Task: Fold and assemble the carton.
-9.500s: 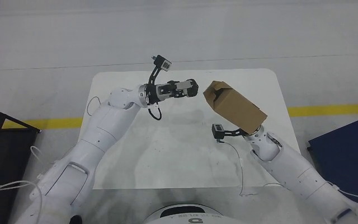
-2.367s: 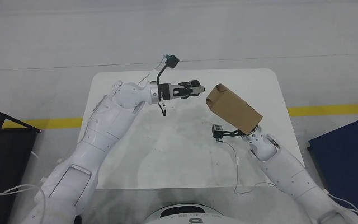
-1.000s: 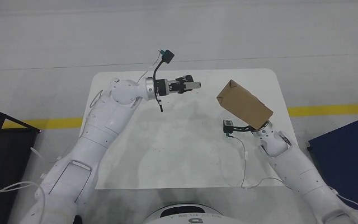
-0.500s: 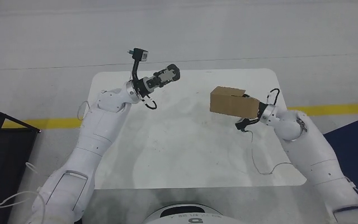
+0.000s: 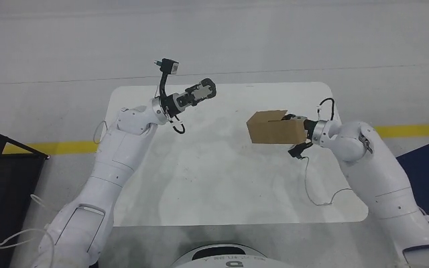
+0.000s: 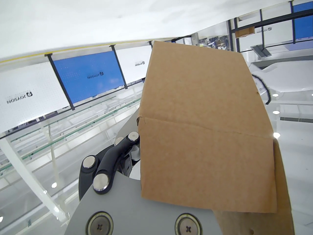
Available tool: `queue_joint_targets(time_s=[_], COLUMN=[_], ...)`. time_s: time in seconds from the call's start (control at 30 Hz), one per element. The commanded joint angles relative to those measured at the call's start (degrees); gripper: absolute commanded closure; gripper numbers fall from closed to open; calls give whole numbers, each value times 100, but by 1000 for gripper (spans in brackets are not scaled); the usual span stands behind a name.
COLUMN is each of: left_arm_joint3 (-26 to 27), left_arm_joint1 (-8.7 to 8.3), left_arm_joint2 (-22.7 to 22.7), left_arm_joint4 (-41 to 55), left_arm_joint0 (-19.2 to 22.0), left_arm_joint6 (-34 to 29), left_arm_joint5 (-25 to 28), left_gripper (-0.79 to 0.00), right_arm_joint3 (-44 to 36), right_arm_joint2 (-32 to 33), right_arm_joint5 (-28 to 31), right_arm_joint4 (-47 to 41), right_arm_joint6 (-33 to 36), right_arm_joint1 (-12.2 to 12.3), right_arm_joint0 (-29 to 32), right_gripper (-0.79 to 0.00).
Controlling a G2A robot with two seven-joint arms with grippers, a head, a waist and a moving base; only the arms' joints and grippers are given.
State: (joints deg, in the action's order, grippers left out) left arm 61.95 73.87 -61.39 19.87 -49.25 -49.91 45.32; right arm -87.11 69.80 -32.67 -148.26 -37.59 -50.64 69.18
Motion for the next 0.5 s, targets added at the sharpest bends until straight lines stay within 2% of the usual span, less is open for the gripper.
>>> queue_joint_targets(time_s=[0.0,0.17,0.27,0.47], left_arm_joint3=[0,0,0,0], left_arm_joint1=[0,0,0,0], left_arm_joint2=[0,0,0,0], left_arm_joint4=[0,0,0,0], left_arm_joint0=[0,0,0,0], left_arm_joint6=[0,0,0,0], left_arm_joint5=[0,0,0,0], left_gripper=[-785,-785,-785,-785], right_arm_joint3=[-11,-274,-531,-1027], right_arm_joint2=[1,39,2,-266], right_arm_joint5=[-190,-714,-831,-1049], right_arm_joint4=[15,306,733,1687], right_arm_joint6=[-349,-1107,-1404,-1298], right_arm_joint1=[20,98,130,115], right_arm_joint0=[-35,-45,-36,-98], right_gripper=[0,0,0,0])
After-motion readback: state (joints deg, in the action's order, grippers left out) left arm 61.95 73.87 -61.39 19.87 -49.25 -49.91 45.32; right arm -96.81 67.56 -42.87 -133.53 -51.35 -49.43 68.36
